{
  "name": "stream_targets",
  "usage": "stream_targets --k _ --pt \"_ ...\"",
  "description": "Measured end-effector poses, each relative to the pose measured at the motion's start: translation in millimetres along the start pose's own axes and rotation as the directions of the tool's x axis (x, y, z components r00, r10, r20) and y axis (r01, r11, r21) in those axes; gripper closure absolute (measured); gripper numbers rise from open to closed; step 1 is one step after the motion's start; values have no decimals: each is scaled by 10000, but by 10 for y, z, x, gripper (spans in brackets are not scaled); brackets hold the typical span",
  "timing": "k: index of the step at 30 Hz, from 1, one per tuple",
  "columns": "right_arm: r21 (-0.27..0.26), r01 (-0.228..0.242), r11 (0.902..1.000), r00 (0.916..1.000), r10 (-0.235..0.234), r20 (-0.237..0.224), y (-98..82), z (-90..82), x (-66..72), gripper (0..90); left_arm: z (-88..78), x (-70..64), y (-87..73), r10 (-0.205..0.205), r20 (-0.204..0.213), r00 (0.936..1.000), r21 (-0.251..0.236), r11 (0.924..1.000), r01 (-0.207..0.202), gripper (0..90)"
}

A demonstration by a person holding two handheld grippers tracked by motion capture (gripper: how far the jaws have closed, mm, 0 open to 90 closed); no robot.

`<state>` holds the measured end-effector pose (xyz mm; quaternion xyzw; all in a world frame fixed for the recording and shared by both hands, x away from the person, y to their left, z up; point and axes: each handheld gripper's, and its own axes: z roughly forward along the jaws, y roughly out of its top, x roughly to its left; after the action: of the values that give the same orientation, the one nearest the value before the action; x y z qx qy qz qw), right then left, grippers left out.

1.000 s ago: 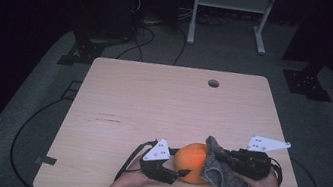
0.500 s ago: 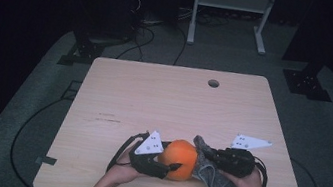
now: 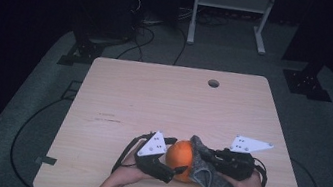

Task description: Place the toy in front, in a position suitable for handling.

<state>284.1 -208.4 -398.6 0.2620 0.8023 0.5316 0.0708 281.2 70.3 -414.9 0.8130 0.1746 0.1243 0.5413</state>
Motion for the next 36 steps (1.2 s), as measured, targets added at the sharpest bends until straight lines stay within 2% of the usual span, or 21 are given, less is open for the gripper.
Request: stream_targets --k 1,3,6,7,10,11,12,14,16,18,19,21,23,25,26,28,29,30,32,35,36 --pt "-46 -104 9999 9999 104 31 -12 -16 -23 806 11 25 -22 -67 35 10000 -2 10000 67 89" --pt "-87 -253 9996 9997 253 38 -38 -33 -70 805 66 82 -104 -471 325 9984 -70 9989 474 74" --pt "-110 -298 9995 9994 300 183 -53 -42 -100 805 134 83 -161 -658 660 9956 88 9978 653 65" --pt "-143 -291 9995 9992 295 277 -60 -48 -112 805 134 75 -160 -602 763 9953 114 9982 596 79" --pt "-164 -447 9989 9981 453 408 -83 -73 -150 805 100 33 -149 -17 1192 9929 174 9998 -4 135" --pt "-174 -490 9986 9976 498 473 -92 -86 -167 805 92 28 -152 -1 1314 9913 124 9999 -15 137" --pt "-179 -551 9983 9973 559 484 -101 -97 -186 805 88 29 -155 112 1317 9912 110 9999 -128 137" --pt "-205 -658 9976 9966 667 481 -115 -105 -207 805 115 36 -165 187 868 9960 129 9997 -199 134" --pt "-228 -649 9976 9970 658 399 -116 -100 -209 805 188 64 -191 -37 650 9979 444 9990 8 56" --pt "-167 -542 9984 9979 548 350 -111 -86 -193 805 245 98 -229 -569 1026 9931 536 9972 516 29" --pt "-164 -533 9984 9979 539 367 -111 -83 -189 805 256 96 -242 -608 1096 9921 481 9973 558 31" --pt "-164 -594 9981 9974 600 391 -117 -86 -196 805 245 67 -242 -341 1042 9940 319 9990 309 115" --pt "-211 -627 9978 9970 636 434 -117 -97 -197 805 192 34 -197 -104 704 9975 312 9995 82 241" --pt "-359 -633 9974 9967 650 477 -96 -116 -183 805 125 10 -130 119 578 9983 286 9995 -136 296" --pt "-363 -602 9975 9968 620 509 -87 -119 -172 805 77 13 -92 54 630 9980 263 9996 -71 301" --pt "-489 -619 9969 9974 636 351 -77 -108 -160 805 -20 49 -35 -359 1023 9941 282 9991 332 301" --pt "-511 -675 9964 9974 686 201 -74 -97 -160 805 -46 58 -27 -358 980 9945 353 9988 325 301" --pt "-503 -705 9962 9973 714 158 -72 -84 -156 805 -53 57 -38 -217 615 9979 702 9974 174 301" --pt "-314 -469 9984 9987 475 203 -60 -32 -130 806 -19 56 -72 -194 361 9992 1003 9948 156 301" --pt "-330 -21 9995 9999 26 137 -15 -20 -36 807 15 77 -106 -737 290 9969 774 9944 713 300" --pt "-442 89 9990 10000 -90 -25 4 -26 -12 806 28 75 -101 -875 202 9960 760 9934 857 300"
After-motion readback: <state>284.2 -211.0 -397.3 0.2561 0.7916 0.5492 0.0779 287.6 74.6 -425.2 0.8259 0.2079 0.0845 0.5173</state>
